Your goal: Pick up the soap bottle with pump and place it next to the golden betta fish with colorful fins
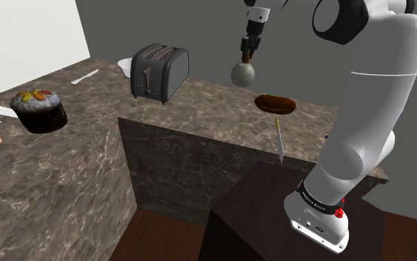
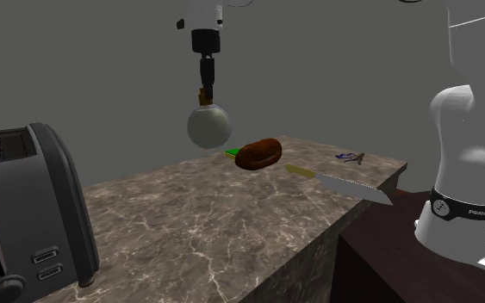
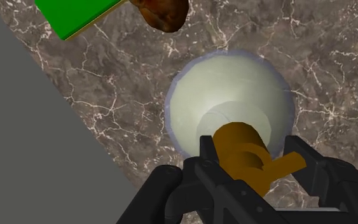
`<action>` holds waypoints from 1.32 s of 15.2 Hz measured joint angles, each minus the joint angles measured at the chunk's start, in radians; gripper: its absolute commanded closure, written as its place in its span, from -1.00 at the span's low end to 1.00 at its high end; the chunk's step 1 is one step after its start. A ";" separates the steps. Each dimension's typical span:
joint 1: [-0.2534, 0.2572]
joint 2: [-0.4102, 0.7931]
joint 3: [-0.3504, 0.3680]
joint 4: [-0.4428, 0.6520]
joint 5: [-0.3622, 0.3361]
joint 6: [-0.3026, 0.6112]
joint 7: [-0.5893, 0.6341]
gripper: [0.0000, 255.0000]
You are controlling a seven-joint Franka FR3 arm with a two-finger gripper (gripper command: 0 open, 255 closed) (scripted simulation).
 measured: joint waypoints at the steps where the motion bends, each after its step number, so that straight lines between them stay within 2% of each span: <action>1: -0.002 0.004 0.000 0.019 0.001 -0.015 -0.001 1.00; 15: -0.024 0.043 -0.003 0.261 0.012 -0.219 0.006 1.00; 20: -0.043 0.084 -0.002 0.397 0.026 -0.314 0.009 1.00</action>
